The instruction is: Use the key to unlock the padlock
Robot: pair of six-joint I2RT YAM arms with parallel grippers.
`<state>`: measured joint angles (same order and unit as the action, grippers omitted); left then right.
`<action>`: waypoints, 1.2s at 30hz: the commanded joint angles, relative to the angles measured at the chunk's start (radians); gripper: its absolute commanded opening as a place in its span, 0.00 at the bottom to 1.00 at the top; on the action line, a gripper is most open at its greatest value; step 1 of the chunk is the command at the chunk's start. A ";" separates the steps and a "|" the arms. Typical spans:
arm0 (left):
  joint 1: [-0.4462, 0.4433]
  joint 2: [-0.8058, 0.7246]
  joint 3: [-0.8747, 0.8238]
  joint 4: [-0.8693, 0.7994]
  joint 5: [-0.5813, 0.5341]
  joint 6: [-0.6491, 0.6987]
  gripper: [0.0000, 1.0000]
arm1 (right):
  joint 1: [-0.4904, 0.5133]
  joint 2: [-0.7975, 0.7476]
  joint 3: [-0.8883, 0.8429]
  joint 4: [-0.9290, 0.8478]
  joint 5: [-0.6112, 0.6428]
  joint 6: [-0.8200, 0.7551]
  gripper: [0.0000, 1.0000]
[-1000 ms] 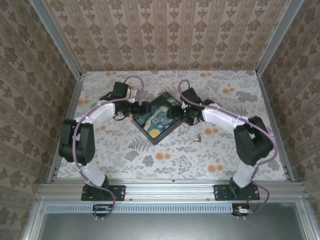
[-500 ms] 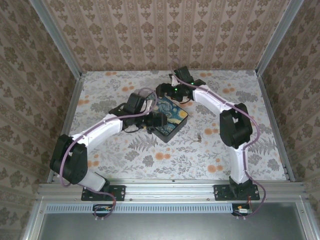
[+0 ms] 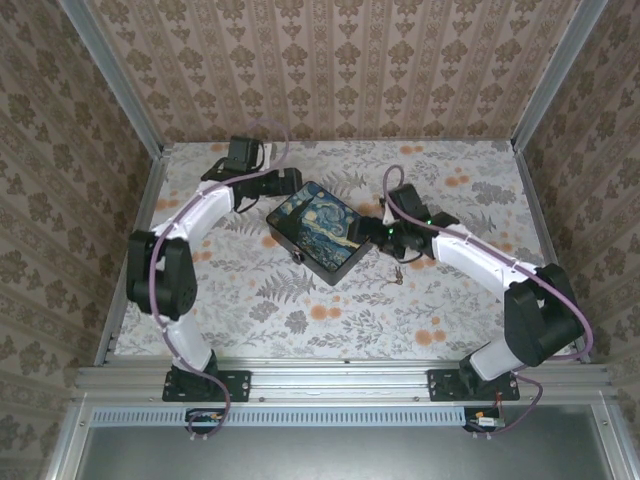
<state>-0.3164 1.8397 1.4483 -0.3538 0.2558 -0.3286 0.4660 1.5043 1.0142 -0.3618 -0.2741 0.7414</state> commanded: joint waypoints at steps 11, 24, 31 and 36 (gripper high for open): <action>0.016 -0.160 -0.299 0.109 0.255 0.006 0.97 | 0.031 0.250 0.277 0.035 -0.017 0.005 0.87; -0.122 -0.502 -0.623 0.088 0.155 -0.164 0.98 | -0.022 0.508 0.569 0.010 -0.119 -0.206 0.88; -0.165 -0.410 -0.546 0.045 0.148 -0.129 0.98 | -0.041 0.622 0.730 0.130 -0.320 -0.148 0.87; -0.183 -0.346 -0.489 0.044 0.124 -0.138 0.97 | -0.049 0.659 0.804 0.056 -0.289 -0.160 0.87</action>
<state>-0.4782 1.4609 0.9051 -0.3641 0.3618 -0.4679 0.3855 2.1715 1.7752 -0.2871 -0.4343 0.5747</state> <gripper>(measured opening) 0.973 0.872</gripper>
